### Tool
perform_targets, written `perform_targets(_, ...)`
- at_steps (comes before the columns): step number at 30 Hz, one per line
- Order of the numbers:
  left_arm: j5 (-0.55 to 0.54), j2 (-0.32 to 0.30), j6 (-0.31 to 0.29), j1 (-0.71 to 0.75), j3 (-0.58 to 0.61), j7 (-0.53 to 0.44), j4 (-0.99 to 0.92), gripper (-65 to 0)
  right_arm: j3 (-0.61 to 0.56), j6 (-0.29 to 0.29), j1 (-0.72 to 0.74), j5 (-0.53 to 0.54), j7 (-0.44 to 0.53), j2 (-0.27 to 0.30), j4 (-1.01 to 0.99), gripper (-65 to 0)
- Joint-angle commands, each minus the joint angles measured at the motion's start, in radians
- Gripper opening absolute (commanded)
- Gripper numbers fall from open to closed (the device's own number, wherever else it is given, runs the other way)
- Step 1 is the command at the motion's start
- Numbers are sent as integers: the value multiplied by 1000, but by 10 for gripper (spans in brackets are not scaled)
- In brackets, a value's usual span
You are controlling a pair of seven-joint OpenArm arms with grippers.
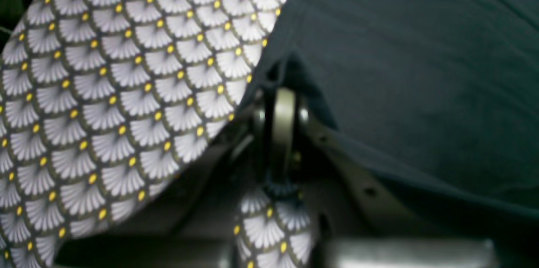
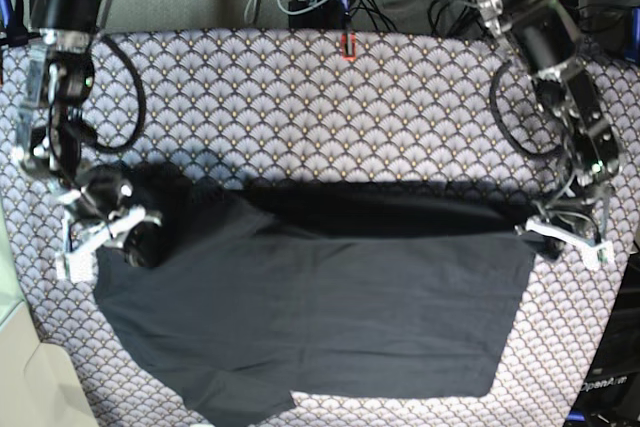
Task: Fold the T-shirt properly
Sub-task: 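Lift the collar edge and pull it over the shirt toward the hem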
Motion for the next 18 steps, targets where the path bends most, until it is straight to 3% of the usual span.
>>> perform_targets(1,5,-13,2,-44,-1,-21,1,-650,3,6,45,12,23,22,-9,-650)
perform_targets(6,61,-14,2,-116,1,-31,-81,-650,-80,6,170,12,33,64,-159,-650)
perform_targets(14,93,-16,-3,-193,2,-33,-139,-650,-174,6,302,12,37,80,-290,-650)
perform_targets(18,91,-22,2,-221,76,-53,-139,-650,-227,6,329,12,77,82,-341,-650)
